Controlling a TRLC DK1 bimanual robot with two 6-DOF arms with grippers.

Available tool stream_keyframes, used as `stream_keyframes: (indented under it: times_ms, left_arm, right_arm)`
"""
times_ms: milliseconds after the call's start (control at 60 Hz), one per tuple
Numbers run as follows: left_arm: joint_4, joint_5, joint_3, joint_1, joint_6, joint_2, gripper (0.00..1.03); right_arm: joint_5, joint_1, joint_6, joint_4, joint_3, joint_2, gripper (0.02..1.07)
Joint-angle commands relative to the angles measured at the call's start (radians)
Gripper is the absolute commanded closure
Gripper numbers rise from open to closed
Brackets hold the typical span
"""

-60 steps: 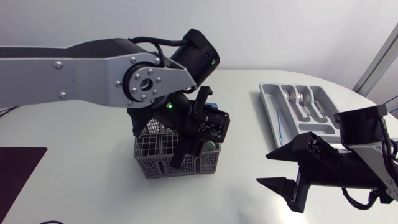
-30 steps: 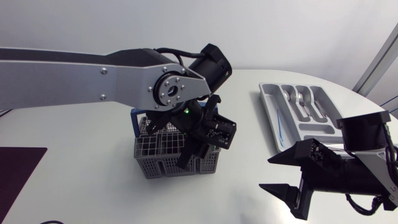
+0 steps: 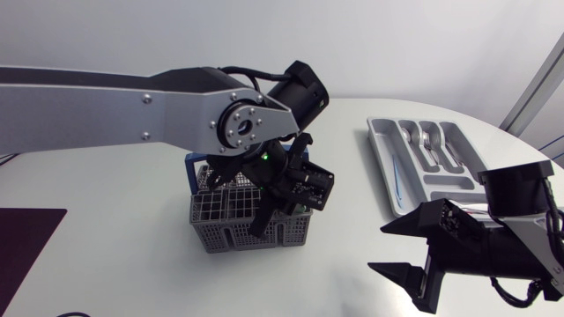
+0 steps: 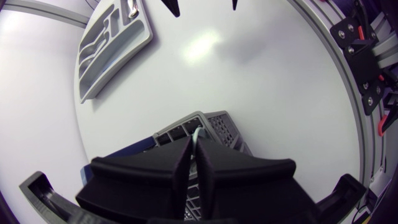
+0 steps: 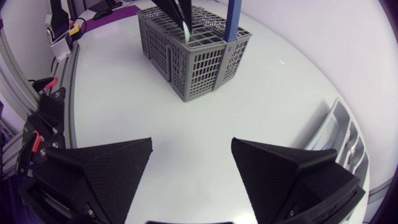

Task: Unload the cutlery basket into the drawer organizer.

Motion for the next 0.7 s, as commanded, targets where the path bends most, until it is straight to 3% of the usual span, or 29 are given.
stream_keyframes:
  times_ms: [0,683]
  left_arm:
    - [-0.015,-0.002,0.014,-0.002,0.011,-0.03,1.0]
    - [0.028,-0.026,-0.055,-0.007,-0.053,-0.263,1.0]
  right_arm:
    - [-0.01,-0.003,-0.025,-0.018,-0.022,-0.016,0.15]
    - [0.002,0.017,0.009,-0.075,0.013,-0.105,0.15]
